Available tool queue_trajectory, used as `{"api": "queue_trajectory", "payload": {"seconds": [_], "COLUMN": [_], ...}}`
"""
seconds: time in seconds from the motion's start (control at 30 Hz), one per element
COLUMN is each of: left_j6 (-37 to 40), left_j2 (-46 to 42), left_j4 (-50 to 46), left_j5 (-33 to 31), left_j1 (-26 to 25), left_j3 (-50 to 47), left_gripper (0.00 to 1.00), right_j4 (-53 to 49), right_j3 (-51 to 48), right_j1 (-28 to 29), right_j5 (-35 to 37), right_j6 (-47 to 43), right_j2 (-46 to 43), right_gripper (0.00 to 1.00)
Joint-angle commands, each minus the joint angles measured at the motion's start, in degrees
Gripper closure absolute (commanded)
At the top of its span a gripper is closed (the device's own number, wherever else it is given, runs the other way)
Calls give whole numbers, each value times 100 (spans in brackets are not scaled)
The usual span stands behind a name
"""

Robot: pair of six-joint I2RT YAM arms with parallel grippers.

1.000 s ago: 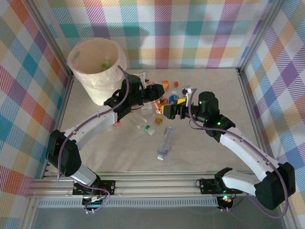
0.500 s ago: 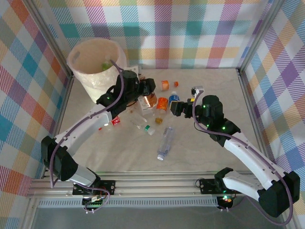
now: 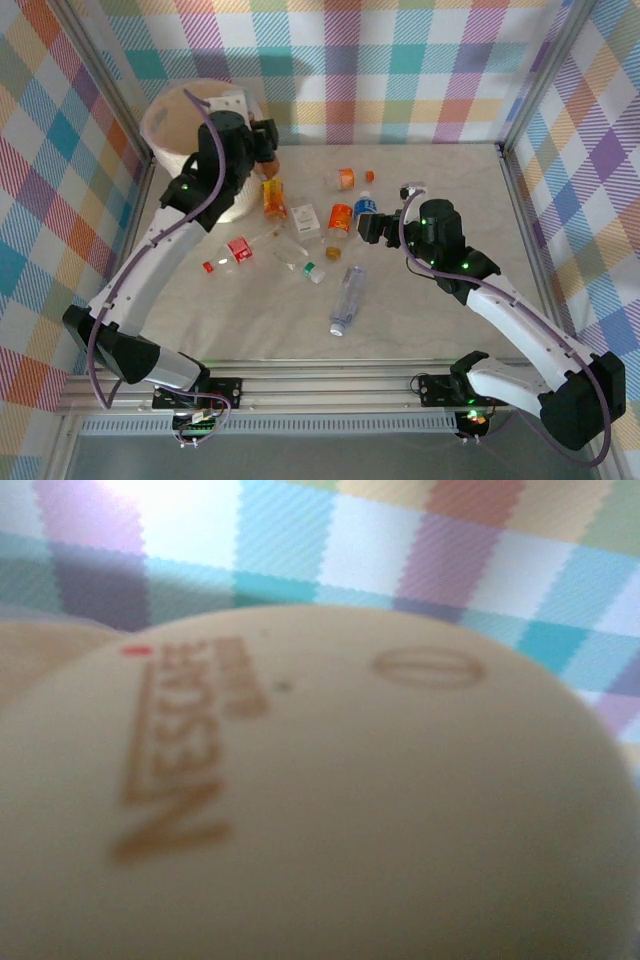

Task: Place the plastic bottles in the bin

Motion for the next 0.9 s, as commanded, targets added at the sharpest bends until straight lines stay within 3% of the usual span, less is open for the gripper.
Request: {"api": "queue_trajectory", "payload": {"seconds": [0.0,0.23,0.47,0.57,0.87], "left_j6": [396,-82,-1297,-1825,-3269], "left_j2": [190,964,1991,2315,3101], "left_j4": [193,50,-72,86,766], "left_j5": [-259,230,1070,1184,748], "left_j1": [349,1412,2318,2505,2709], "left_j3": [437,1521,2390,2533,2542], "left_gripper": [53,53,53,53,53], "right_j4": [87,97,-250,-393,-627], "right_j3": [25,49,261,345,365], "right_j1": [-3,-2,-2,-3,-7], "right_j5": [-9,-180,-412,-489,-178], "right_j6": [79,278,269,317,527], "right_j2": [4,48,143,198,113], "right_gripper": [0,0,0,0,0]}}
